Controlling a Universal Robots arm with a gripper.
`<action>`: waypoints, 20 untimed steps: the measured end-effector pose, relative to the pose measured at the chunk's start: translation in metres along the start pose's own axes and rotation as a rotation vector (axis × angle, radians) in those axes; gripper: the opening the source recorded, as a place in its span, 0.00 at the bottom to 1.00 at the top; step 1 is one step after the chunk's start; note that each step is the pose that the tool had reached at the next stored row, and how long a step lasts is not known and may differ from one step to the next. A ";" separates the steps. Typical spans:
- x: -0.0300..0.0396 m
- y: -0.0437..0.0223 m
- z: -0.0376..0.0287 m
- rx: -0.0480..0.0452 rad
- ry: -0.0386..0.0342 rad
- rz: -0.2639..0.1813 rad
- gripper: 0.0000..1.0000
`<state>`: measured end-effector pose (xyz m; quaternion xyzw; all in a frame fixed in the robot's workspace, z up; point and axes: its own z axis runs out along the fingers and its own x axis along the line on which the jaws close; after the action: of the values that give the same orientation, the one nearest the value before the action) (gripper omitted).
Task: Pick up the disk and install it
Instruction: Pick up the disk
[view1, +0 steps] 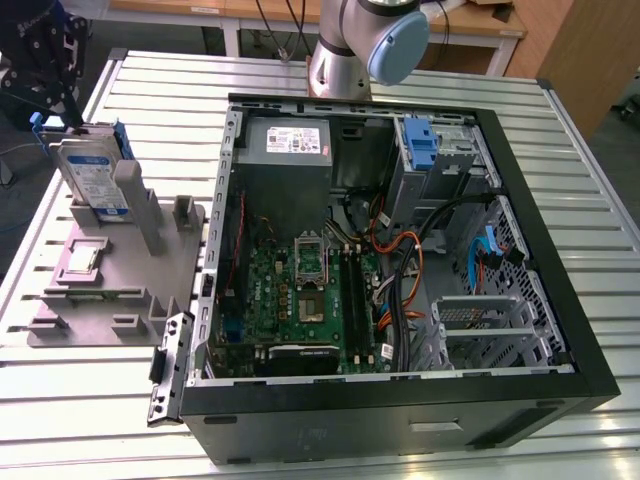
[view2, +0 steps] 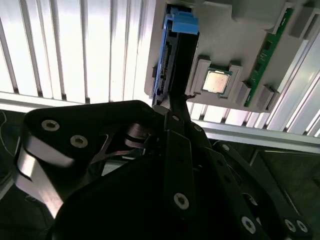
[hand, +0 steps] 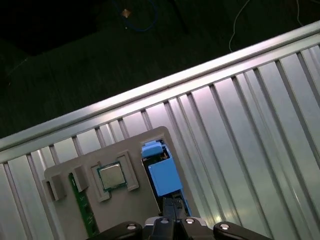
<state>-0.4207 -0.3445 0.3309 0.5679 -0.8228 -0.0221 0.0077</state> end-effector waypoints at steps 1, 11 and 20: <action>0.0000 0.0000 0.0001 -0.0001 0.0005 -0.012 0.11; 0.0000 -0.0001 0.0004 -0.0009 0.0029 -0.070 0.11; 0.0000 -0.0001 0.0004 -0.0010 0.0030 -0.073 0.11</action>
<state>-0.4206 -0.3445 0.3305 0.5975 -0.8016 -0.0220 0.0084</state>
